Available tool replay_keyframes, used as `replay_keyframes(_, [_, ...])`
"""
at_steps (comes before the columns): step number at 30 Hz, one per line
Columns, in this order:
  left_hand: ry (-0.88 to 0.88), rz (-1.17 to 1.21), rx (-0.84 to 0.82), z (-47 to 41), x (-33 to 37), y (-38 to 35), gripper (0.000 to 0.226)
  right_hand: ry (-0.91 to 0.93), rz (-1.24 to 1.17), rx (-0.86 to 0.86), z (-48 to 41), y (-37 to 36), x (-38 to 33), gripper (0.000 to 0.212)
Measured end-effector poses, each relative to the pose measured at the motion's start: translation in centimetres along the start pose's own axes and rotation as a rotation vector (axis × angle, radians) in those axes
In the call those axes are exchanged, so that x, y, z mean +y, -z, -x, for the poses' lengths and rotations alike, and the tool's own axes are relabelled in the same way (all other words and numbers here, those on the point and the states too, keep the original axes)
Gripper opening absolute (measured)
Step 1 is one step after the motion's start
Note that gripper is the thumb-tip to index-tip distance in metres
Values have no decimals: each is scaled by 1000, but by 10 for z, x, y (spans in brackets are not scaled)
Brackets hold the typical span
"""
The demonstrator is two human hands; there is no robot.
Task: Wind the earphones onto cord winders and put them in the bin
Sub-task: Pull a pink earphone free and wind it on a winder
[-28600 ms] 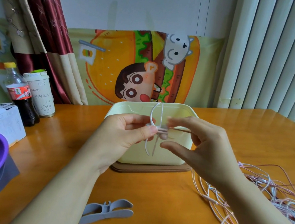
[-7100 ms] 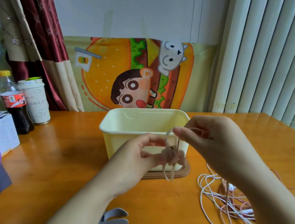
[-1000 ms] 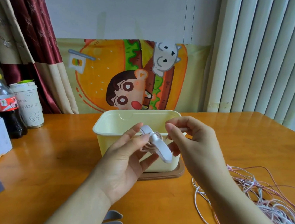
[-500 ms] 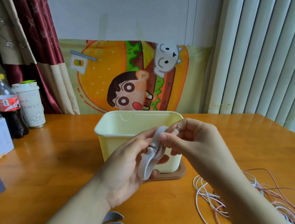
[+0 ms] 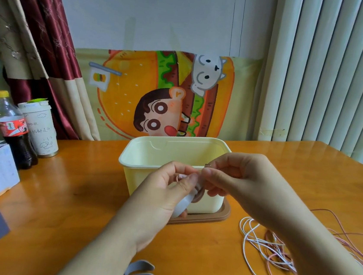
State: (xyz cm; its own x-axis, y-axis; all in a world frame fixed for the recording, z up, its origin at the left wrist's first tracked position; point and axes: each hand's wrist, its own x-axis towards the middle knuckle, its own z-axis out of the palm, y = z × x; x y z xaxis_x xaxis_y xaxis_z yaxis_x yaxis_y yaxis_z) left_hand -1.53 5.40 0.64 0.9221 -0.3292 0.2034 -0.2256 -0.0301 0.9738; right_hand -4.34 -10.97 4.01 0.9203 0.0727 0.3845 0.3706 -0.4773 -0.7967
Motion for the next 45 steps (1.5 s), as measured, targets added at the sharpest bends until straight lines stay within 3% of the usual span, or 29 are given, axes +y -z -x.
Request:
replay_keyframes(2, [-14, -57, -13, 0, 0, 1, 30, 23, 78, -8, 1, -2, -1, 16])
replay_keyframes(5, [44, 84, -108, 1, 3, 2, 32, 43, 96, 13, 0, -4, 0, 10])
replay_keyframes(11, [112, 249, -136, -2, 3, 7, 42, 13, -42, -6, -2, 2, 1, 14])
replay_keyframes(27, [44, -58, -97, -4, -9, 5, 32, 32, 16, -83, 1, -7, 2, 6])
replay_keyframes(38, [9, -239, -223, -2, -10, 6, 18, 91, 104, -119, 1, -8, 2, 6])
replay_keyframes(41, [-5, -269, -246, -2, -9, 5, 26, 85, 78, -159, 0, -9, 4, 2])
replay_keyframes(45, [-15, -292, -259, -1, -8, 5, 56, 45, 67, -131, -1, -9, 7, 4])
